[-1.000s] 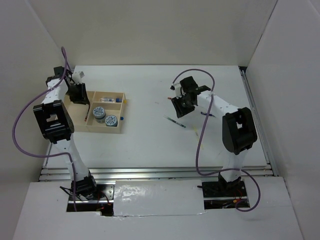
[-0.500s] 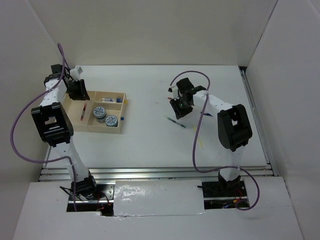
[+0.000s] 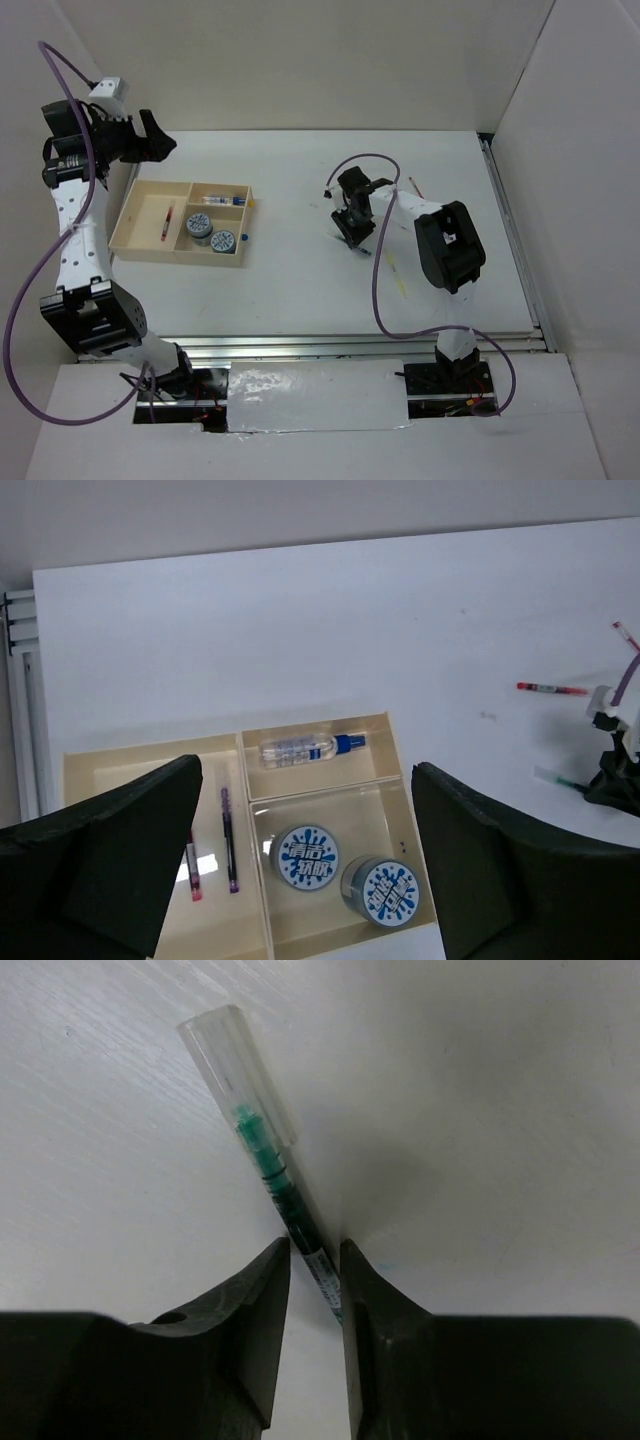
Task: Sort the stationery into containers
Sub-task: Pick up the pen from the center of the board.
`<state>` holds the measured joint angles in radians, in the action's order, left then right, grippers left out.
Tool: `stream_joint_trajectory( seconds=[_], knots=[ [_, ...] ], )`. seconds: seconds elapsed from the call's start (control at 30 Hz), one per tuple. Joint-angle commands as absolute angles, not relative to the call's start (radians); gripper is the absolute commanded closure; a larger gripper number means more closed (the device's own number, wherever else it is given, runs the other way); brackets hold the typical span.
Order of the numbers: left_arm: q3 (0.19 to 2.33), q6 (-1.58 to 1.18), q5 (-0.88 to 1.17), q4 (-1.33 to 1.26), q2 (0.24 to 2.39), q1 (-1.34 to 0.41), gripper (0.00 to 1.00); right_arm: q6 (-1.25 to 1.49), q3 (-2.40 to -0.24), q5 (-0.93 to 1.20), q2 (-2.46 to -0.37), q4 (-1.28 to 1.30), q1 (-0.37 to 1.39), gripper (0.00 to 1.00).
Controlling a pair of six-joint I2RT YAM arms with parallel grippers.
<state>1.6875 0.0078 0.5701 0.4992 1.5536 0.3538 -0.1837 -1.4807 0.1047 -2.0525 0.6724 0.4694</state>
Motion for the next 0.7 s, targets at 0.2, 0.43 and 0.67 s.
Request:
stream_joint_trajectory(
  seconds=[0.2,0.43,0.67],
  knots=[
    [1.342,-0.220,0.820,0.020,1.226,0.368,0.01,-0.189,-1.451,0.165,-1.919,0.675,0.482,0.98],
    [1.204,-0.308,0.756,0.049,1.146,0.035,0.17,-0.051,-1.477,0.491,-1.577,0.614,0.454,1.00],
    [1.015,-0.672,0.755,-0.310,1.157,-0.182,0.23,0.083,-1.488,0.741,-1.399,0.515,0.434,1.00]
  ],
)
